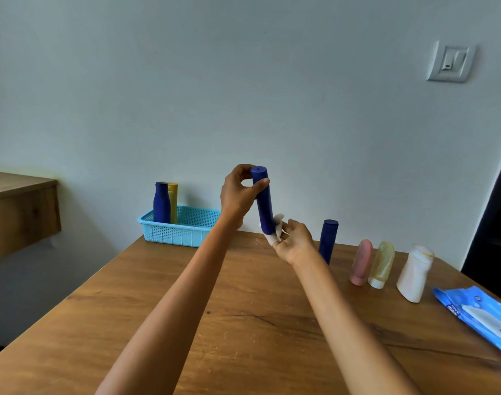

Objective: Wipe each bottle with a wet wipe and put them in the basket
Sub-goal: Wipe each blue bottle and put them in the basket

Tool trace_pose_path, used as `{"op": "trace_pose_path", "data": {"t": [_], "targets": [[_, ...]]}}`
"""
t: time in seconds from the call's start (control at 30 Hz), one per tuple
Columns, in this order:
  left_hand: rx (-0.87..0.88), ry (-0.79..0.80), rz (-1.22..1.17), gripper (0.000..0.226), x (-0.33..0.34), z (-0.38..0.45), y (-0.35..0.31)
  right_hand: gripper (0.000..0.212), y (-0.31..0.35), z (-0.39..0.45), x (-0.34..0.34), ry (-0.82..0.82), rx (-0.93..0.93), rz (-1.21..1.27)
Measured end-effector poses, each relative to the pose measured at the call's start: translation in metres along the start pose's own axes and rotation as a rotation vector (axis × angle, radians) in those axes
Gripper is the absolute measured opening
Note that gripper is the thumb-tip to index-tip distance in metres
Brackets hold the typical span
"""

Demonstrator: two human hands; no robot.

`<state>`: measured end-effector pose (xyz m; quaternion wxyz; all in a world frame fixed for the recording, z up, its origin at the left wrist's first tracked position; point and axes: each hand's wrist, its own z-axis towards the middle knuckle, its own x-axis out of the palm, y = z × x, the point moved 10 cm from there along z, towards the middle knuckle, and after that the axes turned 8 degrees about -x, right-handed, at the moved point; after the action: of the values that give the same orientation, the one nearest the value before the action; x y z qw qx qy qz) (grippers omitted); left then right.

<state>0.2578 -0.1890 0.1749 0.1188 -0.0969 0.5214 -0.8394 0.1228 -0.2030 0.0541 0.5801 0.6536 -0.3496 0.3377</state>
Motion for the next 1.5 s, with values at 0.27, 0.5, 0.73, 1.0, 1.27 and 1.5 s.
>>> {"op": "trace_pose_path", "data": {"t": [0.27,0.5,0.73,1.0,1.27,1.5], "targets": [[0.028,-0.074,0.072,0.027,-0.013,0.000,-0.004,0.024,0.019,-0.016,0.009,0.040,-0.233,-0.322],[-0.177,0.191,-0.061,0.032,0.016,-0.005,0.012,0.011,0.047,-0.028,0.039,0.124,-0.606,-0.524],[-0.314,0.162,-0.246,0.031,0.012,-0.007,0.022,0.024,0.063,-0.061,0.079,0.267,-1.155,-0.995],[-0.349,-0.071,-0.379,0.036,-0.037,0.007,0.034,0.021,0.045,-0.047,0.057,0.300,-1.303,-1.494],[-0.351,-0.012,-0.313,0.026,-0.034,0.012,0.033,0.014,0.062,-0.038,0.029,0.119,-1.123,-1.256],[-0.322,0.301,-0.167,0.024,0.011,0.003,0.030,0.022,0.064,-0.061,0.074,0.257,-1.208,-1.064]]}}
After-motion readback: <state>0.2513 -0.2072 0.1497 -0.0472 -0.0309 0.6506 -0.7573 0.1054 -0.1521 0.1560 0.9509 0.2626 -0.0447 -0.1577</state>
